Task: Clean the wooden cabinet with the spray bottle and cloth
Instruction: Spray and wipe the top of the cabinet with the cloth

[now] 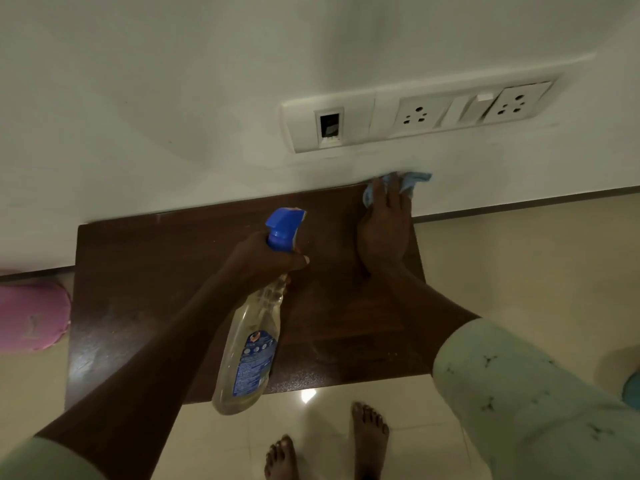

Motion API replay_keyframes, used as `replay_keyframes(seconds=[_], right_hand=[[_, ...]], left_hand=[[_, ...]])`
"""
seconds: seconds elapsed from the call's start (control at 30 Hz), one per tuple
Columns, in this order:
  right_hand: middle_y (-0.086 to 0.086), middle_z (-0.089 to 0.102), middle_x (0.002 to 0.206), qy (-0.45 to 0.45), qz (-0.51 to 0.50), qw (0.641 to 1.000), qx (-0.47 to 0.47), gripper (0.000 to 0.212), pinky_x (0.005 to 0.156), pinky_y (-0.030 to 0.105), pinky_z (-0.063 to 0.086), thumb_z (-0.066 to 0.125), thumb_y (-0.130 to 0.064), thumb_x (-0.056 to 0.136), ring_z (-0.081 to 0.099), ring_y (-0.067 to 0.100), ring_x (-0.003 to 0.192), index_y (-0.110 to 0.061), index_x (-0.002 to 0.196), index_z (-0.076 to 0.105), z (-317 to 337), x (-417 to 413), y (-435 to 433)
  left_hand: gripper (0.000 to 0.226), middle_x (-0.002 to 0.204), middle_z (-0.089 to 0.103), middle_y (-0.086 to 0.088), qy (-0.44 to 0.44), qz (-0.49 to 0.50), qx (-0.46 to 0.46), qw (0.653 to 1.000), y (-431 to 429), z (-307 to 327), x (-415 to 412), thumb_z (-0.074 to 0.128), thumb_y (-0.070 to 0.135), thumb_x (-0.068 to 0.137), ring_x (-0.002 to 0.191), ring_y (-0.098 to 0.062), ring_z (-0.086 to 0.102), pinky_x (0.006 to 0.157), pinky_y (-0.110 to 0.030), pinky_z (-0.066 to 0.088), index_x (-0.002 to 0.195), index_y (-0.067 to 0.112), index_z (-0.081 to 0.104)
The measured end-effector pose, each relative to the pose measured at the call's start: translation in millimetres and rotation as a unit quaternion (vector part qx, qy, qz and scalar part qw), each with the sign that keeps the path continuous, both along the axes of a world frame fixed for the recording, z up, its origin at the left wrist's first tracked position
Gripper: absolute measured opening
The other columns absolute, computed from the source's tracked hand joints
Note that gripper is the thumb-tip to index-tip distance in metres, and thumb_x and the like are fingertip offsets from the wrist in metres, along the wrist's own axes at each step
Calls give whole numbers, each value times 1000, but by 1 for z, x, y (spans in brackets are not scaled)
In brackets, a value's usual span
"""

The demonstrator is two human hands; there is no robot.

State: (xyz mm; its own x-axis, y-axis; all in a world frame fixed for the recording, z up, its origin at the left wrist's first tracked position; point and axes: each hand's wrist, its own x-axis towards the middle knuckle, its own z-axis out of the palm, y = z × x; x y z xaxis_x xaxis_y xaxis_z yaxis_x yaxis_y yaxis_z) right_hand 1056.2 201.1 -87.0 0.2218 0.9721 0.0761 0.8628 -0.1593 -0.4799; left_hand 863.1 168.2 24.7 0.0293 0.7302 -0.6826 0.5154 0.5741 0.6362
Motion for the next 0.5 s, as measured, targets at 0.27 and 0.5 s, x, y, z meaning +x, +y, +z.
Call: replay_keyframes(seconds=[0.27, 0.5], right_hand=[[22, 41, 145, 15, 302, 953, -15, 54, 114, 41, 26, 49, -25, 93, 37, 37, 136, 0, 140, 41, 22, -23, -6], [19, 57, 125, 57, -17, 997, 56, 30, 97, 45, 47, 48, -9, 89, 55, 33, 114, -1, 115, 60, 7, 8, 7]], left_hand=[[32, 85, 63, -3, -7, 12, -22, 1000, -5, -18, -2, 77, 14, 68, 77, -18, 62, 70, -31, 51, 85, 28, 53], [31, 80, 62, -1, -13, 12, -22, 1000, -22, -20, -24, 77, 15, 69, 75, -18, 62, 67, -28, 48, 90, 23, 57]])
